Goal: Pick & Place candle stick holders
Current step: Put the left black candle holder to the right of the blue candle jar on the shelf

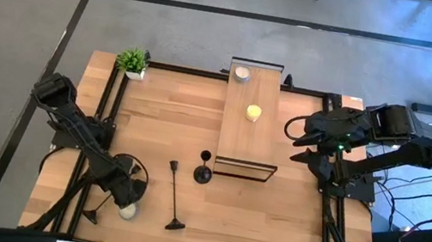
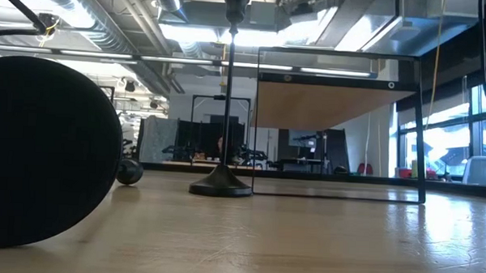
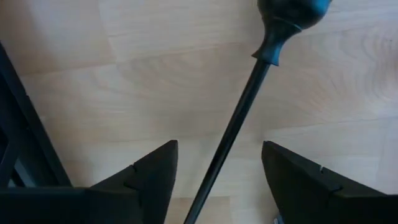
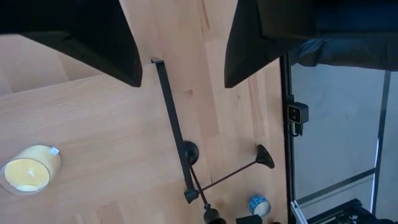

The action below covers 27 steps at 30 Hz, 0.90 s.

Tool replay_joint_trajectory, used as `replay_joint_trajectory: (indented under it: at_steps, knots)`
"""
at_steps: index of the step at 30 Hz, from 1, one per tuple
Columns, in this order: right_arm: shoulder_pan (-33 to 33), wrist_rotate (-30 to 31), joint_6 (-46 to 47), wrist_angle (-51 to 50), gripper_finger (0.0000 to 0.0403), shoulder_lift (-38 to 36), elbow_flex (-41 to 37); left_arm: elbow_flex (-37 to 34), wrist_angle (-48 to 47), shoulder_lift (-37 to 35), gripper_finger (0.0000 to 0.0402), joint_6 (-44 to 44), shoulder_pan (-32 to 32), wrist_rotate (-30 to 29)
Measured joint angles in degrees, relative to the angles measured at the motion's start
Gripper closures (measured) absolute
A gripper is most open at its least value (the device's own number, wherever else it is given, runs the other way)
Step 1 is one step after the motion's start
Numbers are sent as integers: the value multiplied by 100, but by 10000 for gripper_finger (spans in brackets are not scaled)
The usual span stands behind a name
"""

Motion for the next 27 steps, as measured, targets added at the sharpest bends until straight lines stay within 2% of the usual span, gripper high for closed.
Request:
replay_joint_trajectory:
  at_steps: [7,15,22,27]
  knots:
    - [0,1,-2,44,172,0,0,0,-17,-2,251,150,0,98]
    - [0,1,-66,174,172,2,0,67,45,-35,383,92,0,-22]
    - [0,1,-68,257,172,4,0,427,-607,-575,390,53,63,-910]
    - [0,1,-68,363,172,4,0,1149,-2199,-909,390,56,203,-1593]
